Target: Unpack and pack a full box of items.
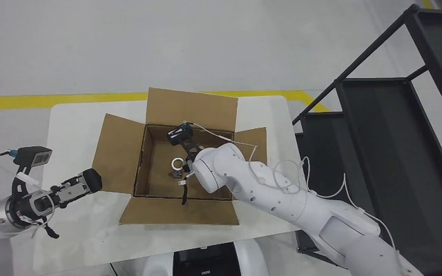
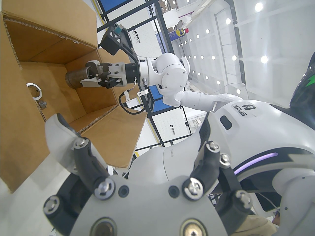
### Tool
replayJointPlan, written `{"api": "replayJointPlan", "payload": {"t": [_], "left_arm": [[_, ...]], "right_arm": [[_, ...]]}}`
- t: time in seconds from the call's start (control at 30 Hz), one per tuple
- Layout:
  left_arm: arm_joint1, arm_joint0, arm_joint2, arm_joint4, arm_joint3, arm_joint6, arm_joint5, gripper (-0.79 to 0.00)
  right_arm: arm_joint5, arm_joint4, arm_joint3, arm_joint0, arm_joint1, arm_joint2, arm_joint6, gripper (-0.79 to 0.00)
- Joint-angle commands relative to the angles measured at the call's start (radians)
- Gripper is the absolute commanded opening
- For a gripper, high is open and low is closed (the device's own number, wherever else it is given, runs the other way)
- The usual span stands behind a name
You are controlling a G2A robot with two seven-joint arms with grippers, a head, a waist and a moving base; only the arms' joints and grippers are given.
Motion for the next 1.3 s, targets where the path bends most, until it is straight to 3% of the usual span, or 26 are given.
{"api": "replayJointPlan", "payload": {"t": [0.0,0.37,0.6,1.27], "left_arm": [[0.000,0.000,0.000,0.000,0.000,0.000,0.000,0.000],[0.000,0.000,0.000,0.000,0.000,0.000,0.000,0.000],[0.000,0.000,0.000,0.000,0.000,0.000,0.000,0.000],[0.000,0.000,0.000,0.000,0.000,0.000,0.000,0.000]], "right_arm": [[-0.001,0.002,0.001,0.000,0.000,0.000,0.000,-0.785],[-0.003,0.001,0.002,-0.003,0.000,0.002,-0.007,-0.785],[-0.008,0.004,0.080,-0.039,0.004,0.061,-0.008,-0.785],[-0.002,0.053,0.296,-0.018,-0.078,0.007,-0.066,-0.785]]}}
